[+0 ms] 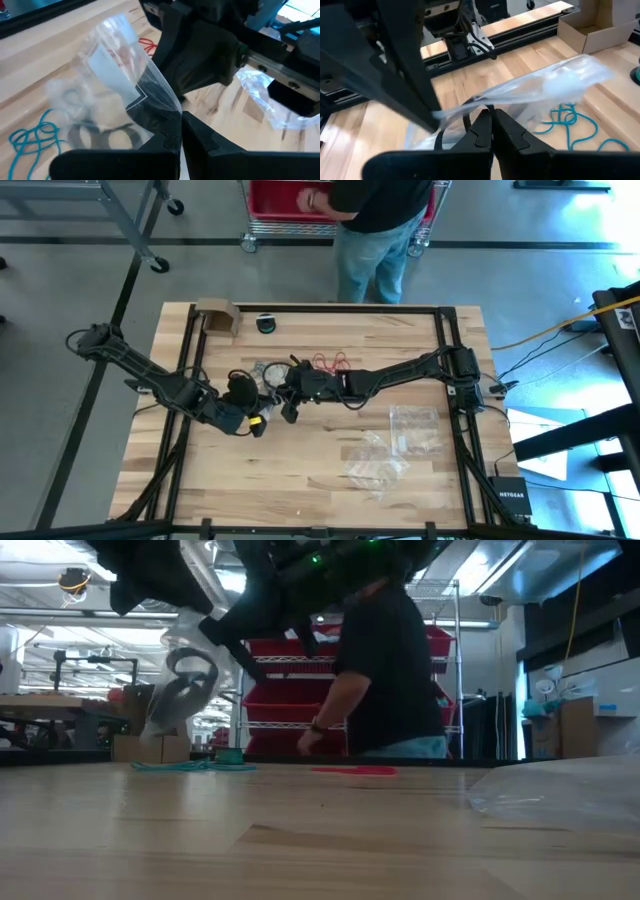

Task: Sort rubber bands
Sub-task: Put the black rubber band into the transparent zip bag

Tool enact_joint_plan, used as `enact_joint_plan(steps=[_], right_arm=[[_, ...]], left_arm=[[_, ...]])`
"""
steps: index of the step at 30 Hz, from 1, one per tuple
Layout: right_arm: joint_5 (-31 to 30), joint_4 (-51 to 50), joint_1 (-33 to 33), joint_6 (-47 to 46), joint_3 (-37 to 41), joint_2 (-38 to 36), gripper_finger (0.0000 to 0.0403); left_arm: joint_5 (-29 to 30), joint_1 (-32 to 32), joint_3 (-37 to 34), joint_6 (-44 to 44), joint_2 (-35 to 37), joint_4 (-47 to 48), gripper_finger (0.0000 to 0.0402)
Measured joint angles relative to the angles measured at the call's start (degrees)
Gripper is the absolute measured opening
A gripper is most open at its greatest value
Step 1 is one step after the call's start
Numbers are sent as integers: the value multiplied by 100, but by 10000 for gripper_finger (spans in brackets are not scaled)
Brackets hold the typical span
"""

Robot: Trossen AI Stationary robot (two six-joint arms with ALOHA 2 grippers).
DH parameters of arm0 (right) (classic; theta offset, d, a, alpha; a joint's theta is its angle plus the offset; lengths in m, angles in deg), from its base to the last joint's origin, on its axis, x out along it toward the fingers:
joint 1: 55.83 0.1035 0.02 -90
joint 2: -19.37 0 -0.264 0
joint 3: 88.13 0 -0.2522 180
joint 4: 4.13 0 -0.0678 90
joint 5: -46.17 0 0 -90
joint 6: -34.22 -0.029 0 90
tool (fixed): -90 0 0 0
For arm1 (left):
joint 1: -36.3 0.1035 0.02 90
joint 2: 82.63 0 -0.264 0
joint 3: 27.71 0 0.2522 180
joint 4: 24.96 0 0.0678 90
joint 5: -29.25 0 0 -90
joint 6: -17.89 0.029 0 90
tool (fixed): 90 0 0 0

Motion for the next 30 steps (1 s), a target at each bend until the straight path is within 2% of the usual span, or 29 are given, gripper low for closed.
enact_joint_plan(steps=[8,14,22,26,30], right_arm=[[-104,-190,2,17,0,90,5],[-93,-242,4,20,-2,172,5],[2,-250,7,20,-2,201,5],[-23,-475,7,8,-2,198,5],[-113,-686,7,-14,-35,166,5]], left_arm=[[18,39,0,-1161,-1,983,0],[22,45,0,-1202,-28,991,0],[170,227,0,-1170,-434,828,0],[214,177,9,-939,-458,582,0],[332,153,234,-764,-422,950,0]])
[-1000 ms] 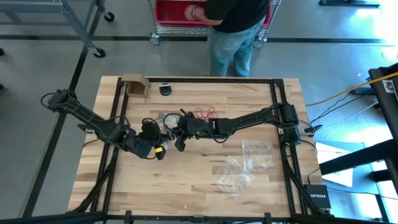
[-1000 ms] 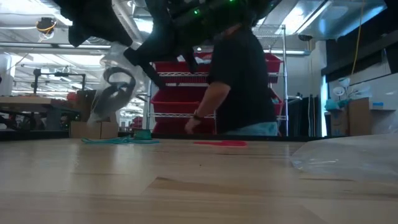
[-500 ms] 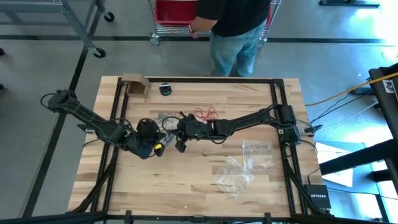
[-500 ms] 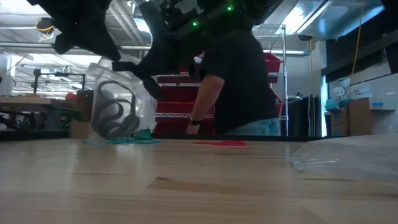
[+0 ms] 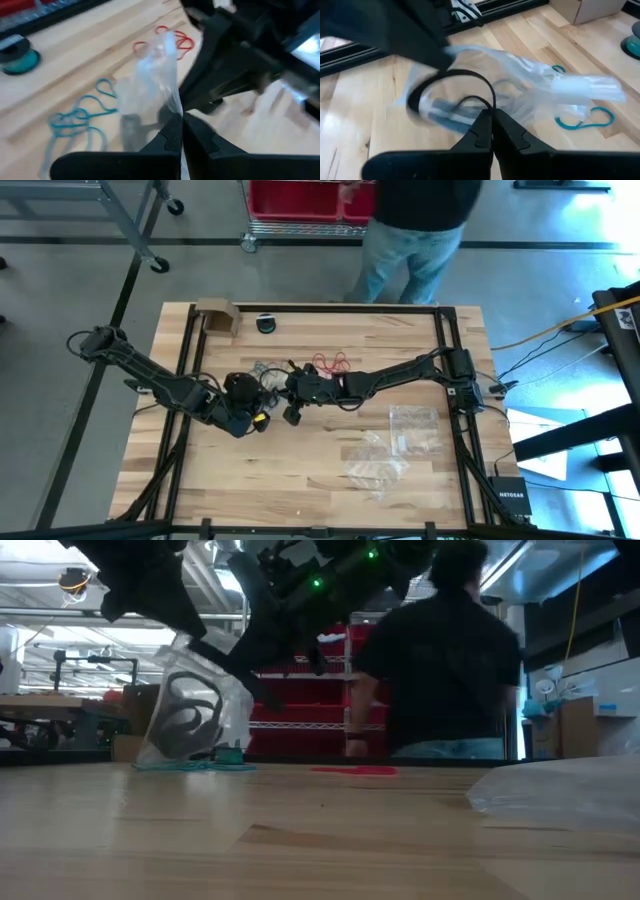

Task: Sort rubber bands
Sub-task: Put the black rubber band into the transparent zip bag

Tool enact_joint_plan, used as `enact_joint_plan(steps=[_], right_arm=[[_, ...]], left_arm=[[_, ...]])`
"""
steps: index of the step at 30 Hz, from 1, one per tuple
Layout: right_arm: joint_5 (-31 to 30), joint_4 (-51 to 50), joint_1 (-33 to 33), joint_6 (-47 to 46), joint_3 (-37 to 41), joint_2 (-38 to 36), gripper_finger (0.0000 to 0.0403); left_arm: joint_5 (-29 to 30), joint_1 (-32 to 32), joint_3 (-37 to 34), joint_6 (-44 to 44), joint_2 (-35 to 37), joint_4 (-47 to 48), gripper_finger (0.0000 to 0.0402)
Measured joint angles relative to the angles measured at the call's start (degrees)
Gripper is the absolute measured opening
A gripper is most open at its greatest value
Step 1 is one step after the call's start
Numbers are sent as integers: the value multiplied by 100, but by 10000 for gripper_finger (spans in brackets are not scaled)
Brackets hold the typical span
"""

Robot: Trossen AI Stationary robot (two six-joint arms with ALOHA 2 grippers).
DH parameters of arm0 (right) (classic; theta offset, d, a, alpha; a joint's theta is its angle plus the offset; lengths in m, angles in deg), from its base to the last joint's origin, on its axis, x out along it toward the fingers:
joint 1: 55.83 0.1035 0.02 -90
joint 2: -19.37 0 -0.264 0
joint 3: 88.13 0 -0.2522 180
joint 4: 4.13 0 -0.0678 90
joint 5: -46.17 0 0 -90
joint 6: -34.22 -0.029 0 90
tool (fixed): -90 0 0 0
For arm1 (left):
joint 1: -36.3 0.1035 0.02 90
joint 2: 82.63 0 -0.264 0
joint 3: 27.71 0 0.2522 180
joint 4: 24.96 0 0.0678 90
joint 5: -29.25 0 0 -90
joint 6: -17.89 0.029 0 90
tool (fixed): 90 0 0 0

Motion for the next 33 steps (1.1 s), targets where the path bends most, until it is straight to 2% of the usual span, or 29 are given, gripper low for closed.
enact_joint_plan(steps=[5,8,10,14,21,33], right_arm=[[227,-584,0,-139,-431,-7,5],[430,-1472,0,-294,-899,-7,5],[303,-1886,3,-282,-1191,-7,5],[93,-1918,-2,-170,-1371,5,5],[-240,-1939,-8,-301,-1154,15,5],[-212,-1970,-4,-884,-505,21,5]], left_arm=[[26,76,48,66,-61,170,0],[24,72,50,151,-79,158,0],[24,74,50,156,-84,145,0],[26,68,54,225,-108,134,0],[14,57,54,312,-77,123,0],[79,76,54,643,-75,36,0]])
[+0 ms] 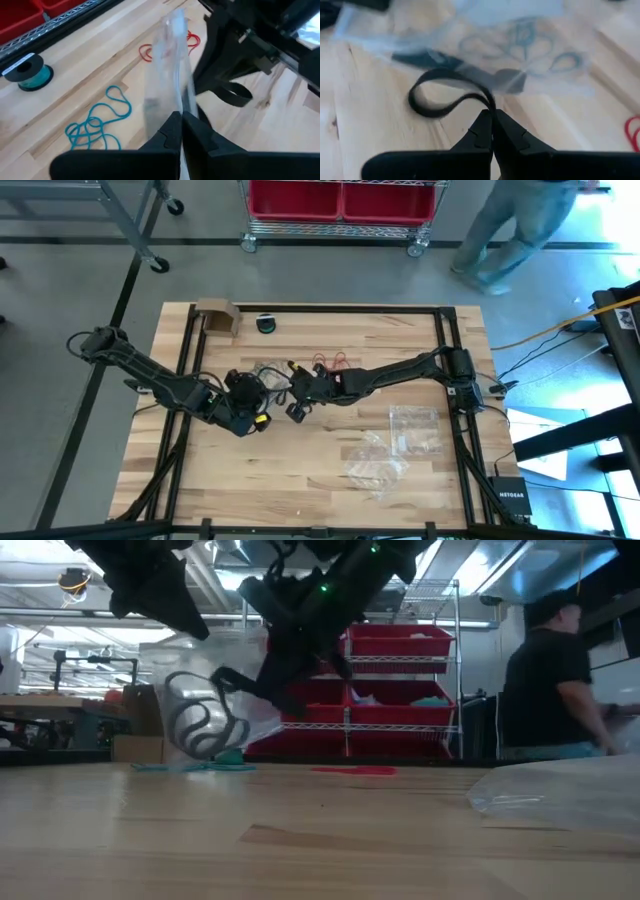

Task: Sort rubber bands
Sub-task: Put the black rubber band into the transparent zip bag

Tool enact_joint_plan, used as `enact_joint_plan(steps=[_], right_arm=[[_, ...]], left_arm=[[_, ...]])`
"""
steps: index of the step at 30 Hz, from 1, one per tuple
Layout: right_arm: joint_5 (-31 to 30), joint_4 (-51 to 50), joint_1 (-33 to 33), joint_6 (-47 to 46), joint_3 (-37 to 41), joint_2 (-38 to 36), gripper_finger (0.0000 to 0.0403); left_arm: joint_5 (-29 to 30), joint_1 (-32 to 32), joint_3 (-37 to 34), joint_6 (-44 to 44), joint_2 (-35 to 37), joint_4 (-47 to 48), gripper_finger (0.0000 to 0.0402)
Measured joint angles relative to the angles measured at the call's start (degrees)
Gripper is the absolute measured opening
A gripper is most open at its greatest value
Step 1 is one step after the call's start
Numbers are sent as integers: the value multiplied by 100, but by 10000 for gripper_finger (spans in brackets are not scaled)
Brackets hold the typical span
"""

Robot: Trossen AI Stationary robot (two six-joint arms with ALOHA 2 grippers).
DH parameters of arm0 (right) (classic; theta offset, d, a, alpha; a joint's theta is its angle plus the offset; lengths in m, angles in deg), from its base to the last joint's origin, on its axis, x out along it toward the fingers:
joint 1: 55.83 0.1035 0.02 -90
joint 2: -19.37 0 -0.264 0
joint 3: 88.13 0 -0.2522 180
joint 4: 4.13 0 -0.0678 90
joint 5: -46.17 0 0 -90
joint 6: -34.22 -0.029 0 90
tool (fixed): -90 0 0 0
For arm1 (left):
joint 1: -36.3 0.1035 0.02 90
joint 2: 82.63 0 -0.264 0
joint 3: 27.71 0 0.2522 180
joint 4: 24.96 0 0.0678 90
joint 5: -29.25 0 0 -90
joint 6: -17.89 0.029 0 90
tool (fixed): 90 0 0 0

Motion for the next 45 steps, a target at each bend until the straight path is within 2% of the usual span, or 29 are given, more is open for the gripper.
enact_joint_plan(steps=[6,13,18,24,27,31,39,45], right_arm=[[279,-77,101,104,108,-5,5],[360,111,599,1886,51,-156,5],[287,195,765,3451,55,64,5],[308,305,751,3669,62,275,5],[81,399,755,4006,-26,250,5],[-535,424,810,4707,-366,231,5],[-1029,784,829,6257,-692,222,5],[-798,566,735,6936,-690,301,5]], left_arm=[[105,3,-2,137,-81,60,0],[81,-15,-4,145,-107,56,0],[-205,-15,-4,269,-107,57,0],[-438,-15,-4,335,-101,77,0],[-464,-26,-4,367,-101,112,0],[-466,-26,-4,372,-101,119,0],[-533,-85,-4,402,-101,115,0],[-556,-176,-4,295,-101,90,0]])
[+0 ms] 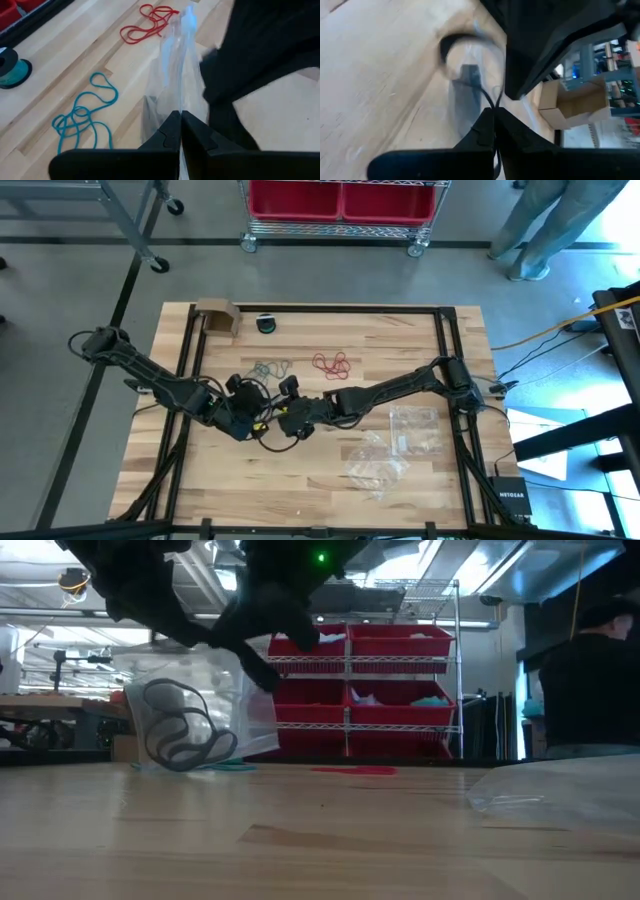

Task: Sort rubber bands
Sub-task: Put the black rubber band into the transparent zip bag

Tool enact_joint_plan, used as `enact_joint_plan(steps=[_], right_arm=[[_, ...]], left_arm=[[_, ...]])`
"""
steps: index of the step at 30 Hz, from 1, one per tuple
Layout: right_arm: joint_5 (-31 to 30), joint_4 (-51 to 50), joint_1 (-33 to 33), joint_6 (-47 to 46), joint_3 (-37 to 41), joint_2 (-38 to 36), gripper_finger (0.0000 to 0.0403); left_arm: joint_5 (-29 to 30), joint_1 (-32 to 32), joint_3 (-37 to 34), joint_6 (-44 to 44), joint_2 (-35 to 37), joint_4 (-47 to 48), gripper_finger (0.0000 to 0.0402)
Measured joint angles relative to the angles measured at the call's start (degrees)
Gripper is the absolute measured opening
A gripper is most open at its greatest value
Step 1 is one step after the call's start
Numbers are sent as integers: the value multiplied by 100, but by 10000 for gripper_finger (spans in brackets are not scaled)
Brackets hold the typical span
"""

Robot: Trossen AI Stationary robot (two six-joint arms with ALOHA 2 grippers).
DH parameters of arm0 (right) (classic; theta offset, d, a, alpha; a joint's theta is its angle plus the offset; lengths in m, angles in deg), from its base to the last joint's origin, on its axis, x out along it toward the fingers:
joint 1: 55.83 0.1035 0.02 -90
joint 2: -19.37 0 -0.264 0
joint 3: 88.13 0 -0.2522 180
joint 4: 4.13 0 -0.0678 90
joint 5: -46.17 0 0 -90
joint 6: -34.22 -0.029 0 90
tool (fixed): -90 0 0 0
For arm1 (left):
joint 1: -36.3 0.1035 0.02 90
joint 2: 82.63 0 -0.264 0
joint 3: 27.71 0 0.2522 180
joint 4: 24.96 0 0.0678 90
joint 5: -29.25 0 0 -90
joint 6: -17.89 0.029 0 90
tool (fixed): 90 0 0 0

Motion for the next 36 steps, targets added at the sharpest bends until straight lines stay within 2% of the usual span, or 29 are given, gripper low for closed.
enact_joint_plan(steps=[7,18,21,30,36], right_arm=[[-37,137,-69,140,-2,71,5],[-506,393,30,895,-231,74,5],[-568,459,62,837,-229,10,5],[-768,893,3,-1925,-225,-393,5],[-678,1799,-36,-2810,-230,-476,5]], left_arm=[[0,-36,0,34,2,-37,0],[2,-31,0,27,2,13,0],[3,-33,0,-9,3,56,0],[-5,-36,0,-209,361,49,0],[-44,-27,4,-317,675,41,0]])
